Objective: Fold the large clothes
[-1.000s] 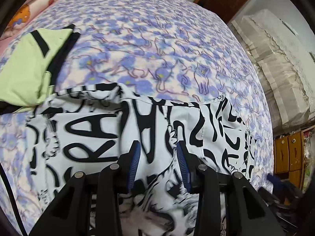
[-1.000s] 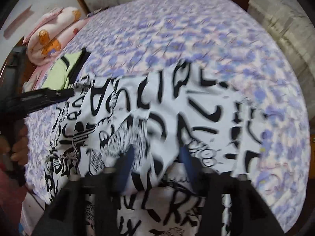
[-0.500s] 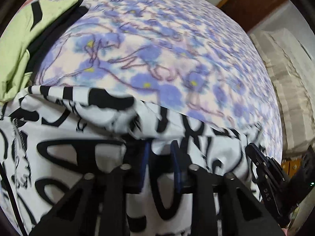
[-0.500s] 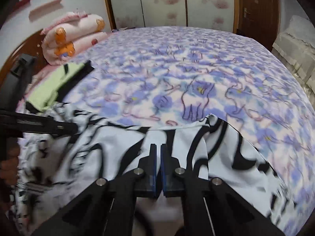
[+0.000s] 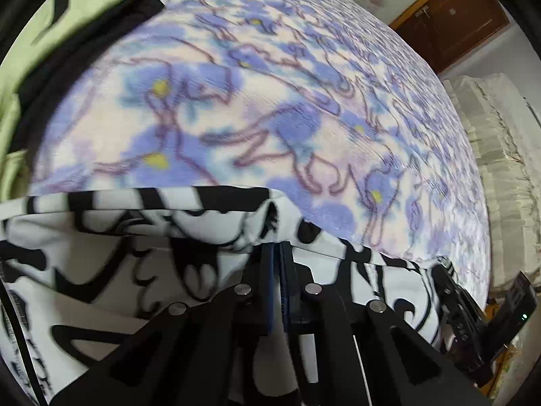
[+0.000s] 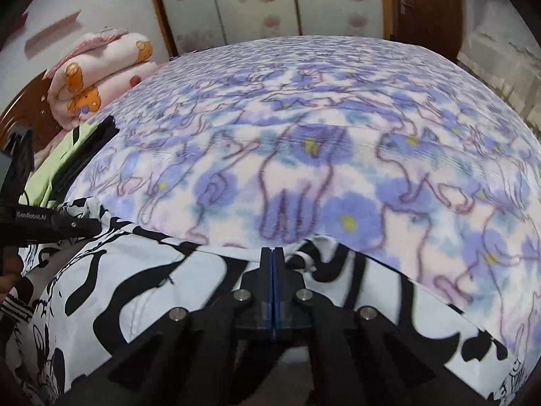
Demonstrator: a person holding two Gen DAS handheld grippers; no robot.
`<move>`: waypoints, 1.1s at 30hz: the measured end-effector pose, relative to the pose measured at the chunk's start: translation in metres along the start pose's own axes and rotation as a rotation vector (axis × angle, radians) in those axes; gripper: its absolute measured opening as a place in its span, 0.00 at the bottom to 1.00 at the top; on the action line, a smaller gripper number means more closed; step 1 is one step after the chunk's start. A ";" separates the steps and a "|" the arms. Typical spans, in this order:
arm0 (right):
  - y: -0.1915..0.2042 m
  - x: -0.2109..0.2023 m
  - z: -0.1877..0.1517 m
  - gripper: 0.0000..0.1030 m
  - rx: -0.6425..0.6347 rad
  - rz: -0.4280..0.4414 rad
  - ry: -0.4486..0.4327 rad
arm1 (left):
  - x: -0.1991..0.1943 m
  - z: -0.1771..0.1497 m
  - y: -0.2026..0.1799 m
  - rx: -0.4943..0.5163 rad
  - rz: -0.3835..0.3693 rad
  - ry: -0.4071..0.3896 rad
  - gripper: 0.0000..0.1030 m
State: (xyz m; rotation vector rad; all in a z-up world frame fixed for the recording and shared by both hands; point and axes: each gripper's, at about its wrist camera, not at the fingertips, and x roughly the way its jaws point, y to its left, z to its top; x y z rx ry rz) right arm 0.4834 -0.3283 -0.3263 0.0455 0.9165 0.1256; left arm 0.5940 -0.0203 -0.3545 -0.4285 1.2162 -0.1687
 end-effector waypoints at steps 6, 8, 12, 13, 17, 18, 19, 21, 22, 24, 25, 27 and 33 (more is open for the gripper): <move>-0.022 -0.015 -0.014 0.00 0.034 -0.147 0.029 | -0.019 0.006 0.013 0.020 0.182 -0.055 0.04; -0.038 -0.026 -0.017 0.00 0.107 -0.142 0.035 | -0.030 0.008 0.020 -0.005 0.187 -0.065 0.04; -0.038 -0.061 -0.015 0.00 0.133 -0.140 0.002 | -0.068 0.005 0.014 0.028 0.151 -0.107 0.06; -0.033 -0.071 -0.014 0.00 0.131 -0.127 -0.004 | -0.078 0.003 0.010 0.034 0.115 -0.098 0.06; 0.003 -0.102 -0.010 0.00 0.161 0.038 0.002 | -0.102 -0.015 -0.022 0.070 -0.006 -0.045 0.09; 0.014 -0.107 -0.011 0.00 0.165 0.080 0.010 | -0.105 -0.021 -0.032 0.086 -0.030 -0.021 0.09; 0.028 -0.109 -0.013 0.00 0.163 0.115 0.022 | -0.107 -0.029 -0.041 0.098 -0.053 0.010 0.09; 0.056 -0.111 -0.019 0.00 0.150 0.173 0.049 | -0.104 -0.047 -0.057 0.109 -0.109 0.092 0.09; 0.068 -0.112 -0.024 0.00 0.148 0.203 0.064 | -0.102 -0.056 -0.061 0.119 -0.130 0.117 0.09; 0.087 -0.108 -0.042 0.00 0.174 0.257 0.112 | -0.096 -0.078 -0.066 0.135 -0.155 0.181 0.09; 0.093 -0.104 -0.051 0.00 0.187 0.280 0.144 | -0.091 -0.093 -0.066 0.137 -0.149 0.228 0.09; 0.104 -0.096 -0.072 0.00 0.200 0.311 0.202 | -0.081 -0.114 -0.057 0.131 -0.114 0.293 0.09; 0.101 -0.087 -0.123 0.00 0.224 0.278 0.315 | -0.072 -0.154 -0.006 0.033 -0.051 0.347 0.09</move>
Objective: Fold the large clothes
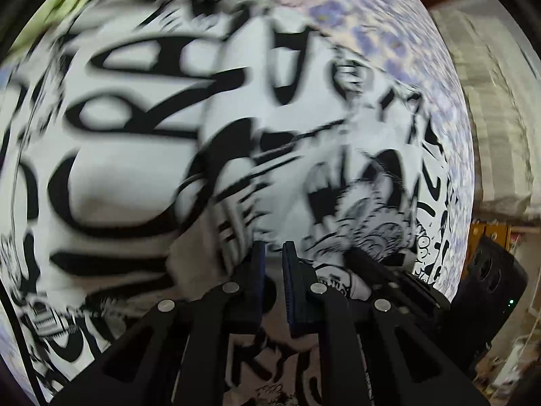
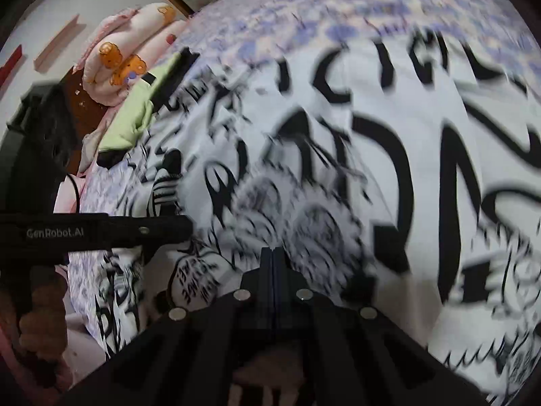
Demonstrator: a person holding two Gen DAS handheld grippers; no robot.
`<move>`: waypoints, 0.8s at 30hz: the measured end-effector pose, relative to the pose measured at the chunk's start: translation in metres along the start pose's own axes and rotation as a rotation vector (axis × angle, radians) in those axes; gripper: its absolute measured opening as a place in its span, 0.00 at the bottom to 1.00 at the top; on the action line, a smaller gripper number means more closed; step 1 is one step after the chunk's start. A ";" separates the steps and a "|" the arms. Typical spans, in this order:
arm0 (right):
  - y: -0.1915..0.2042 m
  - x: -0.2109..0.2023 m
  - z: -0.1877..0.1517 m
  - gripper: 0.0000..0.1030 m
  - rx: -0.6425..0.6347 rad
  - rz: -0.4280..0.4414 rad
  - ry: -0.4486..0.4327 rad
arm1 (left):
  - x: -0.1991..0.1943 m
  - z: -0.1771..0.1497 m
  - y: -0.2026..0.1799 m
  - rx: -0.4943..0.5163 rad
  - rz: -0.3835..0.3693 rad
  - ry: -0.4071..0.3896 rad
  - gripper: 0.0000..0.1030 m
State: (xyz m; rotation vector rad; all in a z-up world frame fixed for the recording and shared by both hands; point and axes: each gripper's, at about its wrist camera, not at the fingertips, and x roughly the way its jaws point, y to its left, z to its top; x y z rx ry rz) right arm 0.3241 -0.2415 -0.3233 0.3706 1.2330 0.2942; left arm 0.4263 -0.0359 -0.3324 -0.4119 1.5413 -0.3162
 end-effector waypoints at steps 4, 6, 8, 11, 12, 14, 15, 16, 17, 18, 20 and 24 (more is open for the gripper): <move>-0.022 -0.017 -0.012 0.00 0.058 -0.060 -0.029 | -0.004 -0.007 0.018 -0.019 -0.006 -0.041 0.08; -0.036 -0.027 -0.015 0.00 0.092 -0.073 -0.043 | -0.005 -0.010 0.018 -0.009 0.015 -0.053 0.08; -0.047 -0.037 -0.019 0.00 0.128 -0.082 -0.056 | -0.007 -0.014 0.016 -0.008 0.027 -0.073 0.08; -0.049 -0.048 -0.026 0.00 0.129 -0.136 -0.084 | -0.014 -0.017 0.010 0.009 0.074 -0.134 0.08; -0.049 -0.051 -0.028 0.00 0.136 -0.145 -0.090 | -0.015 -0.018 0.007 0.003 0.094 -0.158 0.08; -0.049 -0.059 -0.033 0.00 0.154 -0.178 -0.103 | -0.022 -0.022 0.009 -0.033 0.131 -0.198 0.10; -0.048 -0.061 -0.037 0.00 0.153 -0.215 -0.102 | -0.026 -0.025 0.010 -0.047 0.159 -0.215 0.11; -0.049 -0.063 -0.040 0.00 0.147 -0.252 -0.096 | -0.031 -0.027 0.011 -0.055 0.157 -0.227 0.12; -0.050 -0.065 -0.045 0.00 0.148 -0.276 -0.093 | -0.036 -0.031 0.012 -0.069 0.151 -0.236 0.13; -0.053 -0.068 -0.049 0.00 0.160 -0.279 -0.093 | -0.040 -0.035 0.014 -0.080 0.157 -0.245 0.13; -0.060 -0.076 -0.059 0.00 0.201 -0.257 -0.087 | -0.052 -0.047 0.017 -0.091 0.163 -0.271 0.15; -0.062 -0.089 -0.077 0.02 0.250 -0.291 -0.035 | -0.080 -0.072 0.029 -0.129 0.194 -0.339 0.29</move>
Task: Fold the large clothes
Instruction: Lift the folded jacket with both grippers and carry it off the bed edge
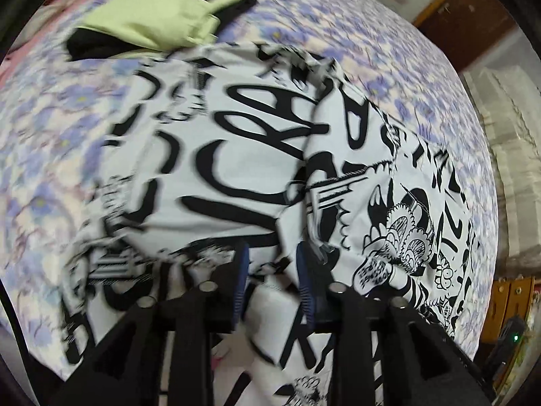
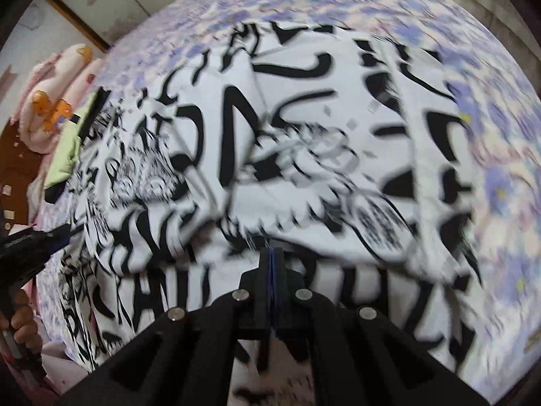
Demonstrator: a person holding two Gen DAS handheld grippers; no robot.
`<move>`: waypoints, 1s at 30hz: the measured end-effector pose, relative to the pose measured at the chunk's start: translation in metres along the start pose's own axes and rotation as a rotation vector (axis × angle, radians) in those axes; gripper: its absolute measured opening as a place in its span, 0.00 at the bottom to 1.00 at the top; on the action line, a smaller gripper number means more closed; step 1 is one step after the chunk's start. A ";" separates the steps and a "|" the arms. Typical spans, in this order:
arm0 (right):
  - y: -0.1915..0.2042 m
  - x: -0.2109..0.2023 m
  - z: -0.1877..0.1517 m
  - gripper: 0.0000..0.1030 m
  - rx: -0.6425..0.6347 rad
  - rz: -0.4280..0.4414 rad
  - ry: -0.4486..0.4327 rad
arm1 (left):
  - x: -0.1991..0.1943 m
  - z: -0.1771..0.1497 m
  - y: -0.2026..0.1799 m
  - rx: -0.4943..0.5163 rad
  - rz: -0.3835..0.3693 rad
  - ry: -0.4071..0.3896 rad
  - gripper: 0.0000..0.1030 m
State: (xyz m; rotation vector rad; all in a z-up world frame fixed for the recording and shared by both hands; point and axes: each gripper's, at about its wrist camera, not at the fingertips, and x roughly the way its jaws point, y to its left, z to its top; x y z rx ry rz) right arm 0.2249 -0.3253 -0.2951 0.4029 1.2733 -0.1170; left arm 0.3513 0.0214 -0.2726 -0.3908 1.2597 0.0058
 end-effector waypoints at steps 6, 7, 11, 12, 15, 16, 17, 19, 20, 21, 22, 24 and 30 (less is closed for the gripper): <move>0.006 -0.013 -0.039 0.02 -0.006 0.014 -0.011 | -0.032 -0.032 0.026 -0.010 0.055 -0.083 0.62; 0.010 -0.015 -0.047 0.02 -0.011 0.004 -0.018 | -0.036 -0.038 0.032 -0.018 0.077 -0.092 0.63; 0.021 -0.017 -0.079 0.03 -0.010 0.006 -0.043 | -0.041 -0.060 0.056 0.015 0.122 -0.061 0.63; 0.022 -0.018 -0.087 0.03 -0.009 0.005 -0.047 | -0.045 -0.065 0.062 0.028 0.142 -0.063 0.63; 0.022 -0.026 -0.107 0.03 0.000 -0.034 -0.077 | -0.061 -0.080 0.083 0.073 0.157 -0.068 0.63; 0.021 -0.029 -0.113 0.03 0.005 -0.041 -0.083 | -0.065 -0.084 0.089 0.080 0.157 -0.067 0.63; 0.020 -0.032 -0.120 0.04 0.015 -0.047 -0.087 | -0.069 -0.088 0.094 0.087 0.156 -0.063 0.64; 0.017 -0.040 -0.132 0.11 0.035 -0.054 -0.095 | -0.078 -0.097 0.107 0.101 0.156 -0.053 0.64; 0.015 -0.045 -0.139 0.19 0.045 -0.059 -0.100 | -0.082 -0.102 0.113 0.106 0.162 -0.046 0.65; 0.013 -0.050 -0.146 0.26 0.055 -0.062 -0.103 | -0.086 -0.106 0.119 0.110 0.171 -0.035 0.65; 0.011 -0.055 -0.152 0.29 0.064 -0.061 -0.104 | -0.091 -0.111 0.125 0.112 0.177 -0.022 0.66; 0.008 -0.063 -0.164 0.34 0.068 -0.055 -0.090 | -0.098 -0.119 0.135 0.109 0.169 -0.002 0.70; -0.013 -0.083 -0.199 0.50 0.108 -0.047 -0.050 | -0.104 -0.153 0.163 0.067 0.146 0.087 0.73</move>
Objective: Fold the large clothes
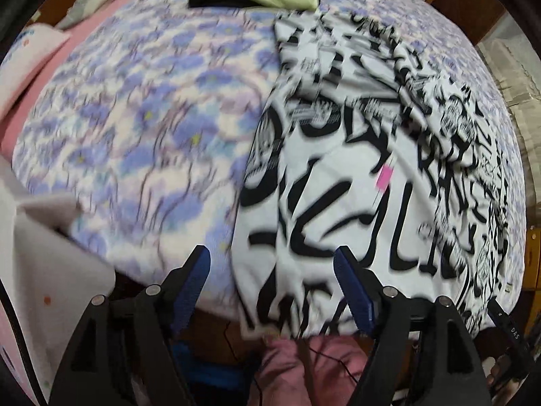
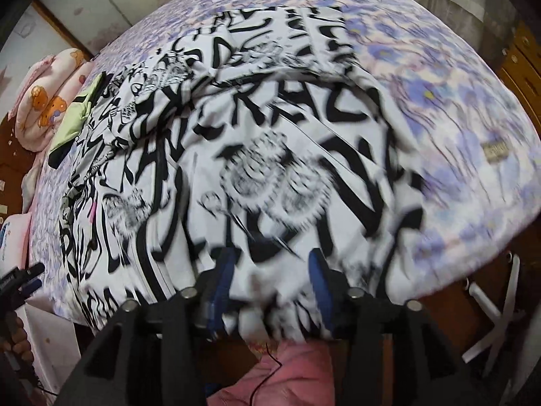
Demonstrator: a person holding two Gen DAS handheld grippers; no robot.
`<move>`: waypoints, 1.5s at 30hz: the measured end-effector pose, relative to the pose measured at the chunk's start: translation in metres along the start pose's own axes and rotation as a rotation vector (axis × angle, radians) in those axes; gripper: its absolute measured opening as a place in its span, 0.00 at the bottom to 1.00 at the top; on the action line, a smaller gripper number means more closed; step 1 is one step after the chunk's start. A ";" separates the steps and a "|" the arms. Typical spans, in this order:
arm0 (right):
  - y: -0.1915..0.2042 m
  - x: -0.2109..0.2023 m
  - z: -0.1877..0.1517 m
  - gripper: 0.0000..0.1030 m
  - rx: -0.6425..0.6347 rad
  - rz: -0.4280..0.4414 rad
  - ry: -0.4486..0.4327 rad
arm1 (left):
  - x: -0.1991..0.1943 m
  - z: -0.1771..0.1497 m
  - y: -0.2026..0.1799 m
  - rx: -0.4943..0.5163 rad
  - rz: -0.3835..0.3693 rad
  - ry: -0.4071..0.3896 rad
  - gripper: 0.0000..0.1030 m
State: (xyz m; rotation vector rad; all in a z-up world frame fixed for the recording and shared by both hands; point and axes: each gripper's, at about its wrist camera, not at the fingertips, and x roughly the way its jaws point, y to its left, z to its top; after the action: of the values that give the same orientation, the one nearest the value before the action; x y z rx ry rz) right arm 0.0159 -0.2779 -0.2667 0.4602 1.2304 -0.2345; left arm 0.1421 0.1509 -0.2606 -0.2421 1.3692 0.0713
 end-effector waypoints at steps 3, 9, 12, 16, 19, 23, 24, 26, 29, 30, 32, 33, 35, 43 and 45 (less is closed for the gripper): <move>-0.021 -0.002 -0.013 0.53 0.084 0.039 0.031 | 0.011 -0.018 0.009 -0.017 0.019 0.053 0.77; -0.061 0.011 -0.032 0.59 0.235 0.000 0.060 | 0.042 -0.050 0.020 -0.042 0.024 0.147 0.78; -0.076 0.016 -0.037 0.59 0.293 0.006 0.056 | 0.060 -0.061 0.024 -0.065 0.022 0.211 0.78; -0.082 0.016 -0.036 0.59 0.292 -0.067 0.060 | 0.083 -0.069 0.029 -0.098 0.020 0.295 0.78; -0.091 0.017 -0.038 0.60 0.314 -0.062 0.071 | 0.093 -0.068 0.033 -0.128 -0.017 0.307 0.78; -0.108 0.035 -0.042 0.60 0.401 0.008 0.136 | 0.100 -0.060 0.041 -0.190 -0.095 0.302 0.78; -0.110 0.038 -0.042 0.60 0.416 0.026 0.143 | 0.102 -0.058 0.044 -0.214 -0.115 0.303 0.78; -0.115 0.042 -0.041 0.60 0.438 0.057 0.144 | 0.106 -0.056 0.051 -0.255 -0.144 0.309 0.78; -0.120 0.047 -0.041 0.60 0.466 0.085 0.175 | 0.114 -0.062 0.060 -0.321 -0.180 0.332 0.77; -0.121 0.048 -0.040 0.60 0.472 0.092 0.184 | 0.116 -0.063 0.061 -0.337 -0.187 0.336 0.77; -0.123 0.051 -0.038 0.57 0.482 0.115 0.202 | 0.119 -0.065 0.061 -0.353 -0.209 0.335 0.70; -0.123 0.053 -0.037 0.52 0.485 0.129 0.208 | 0.119 -0.068 0.063 -0.360 -0.219 0.333 0.69; -0.126 0.054 -0.037 0.48 0.496 0.154 0.220 | 0.121 -0.071 0.064 -0.374 -0.235 0.332 0.60; -0.129 0.054 -0.036 0.35 0.554 0.191 0.243 | 0.118 -0.081 0.065 -0.491 -0.301 0.374 0.35; -0.127 0.051 -0.036 0.26 0.569 0.193 0.250 | 0.117 -0.081 0.064 -0.517 -0.291 0.394 0.32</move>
State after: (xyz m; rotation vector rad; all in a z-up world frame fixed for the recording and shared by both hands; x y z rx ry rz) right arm -0.0507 -0.3696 -0.3509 1.1230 1.3462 -0.3716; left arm 0.0761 0.1853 -0.3975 -0.9250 1.6754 0.1393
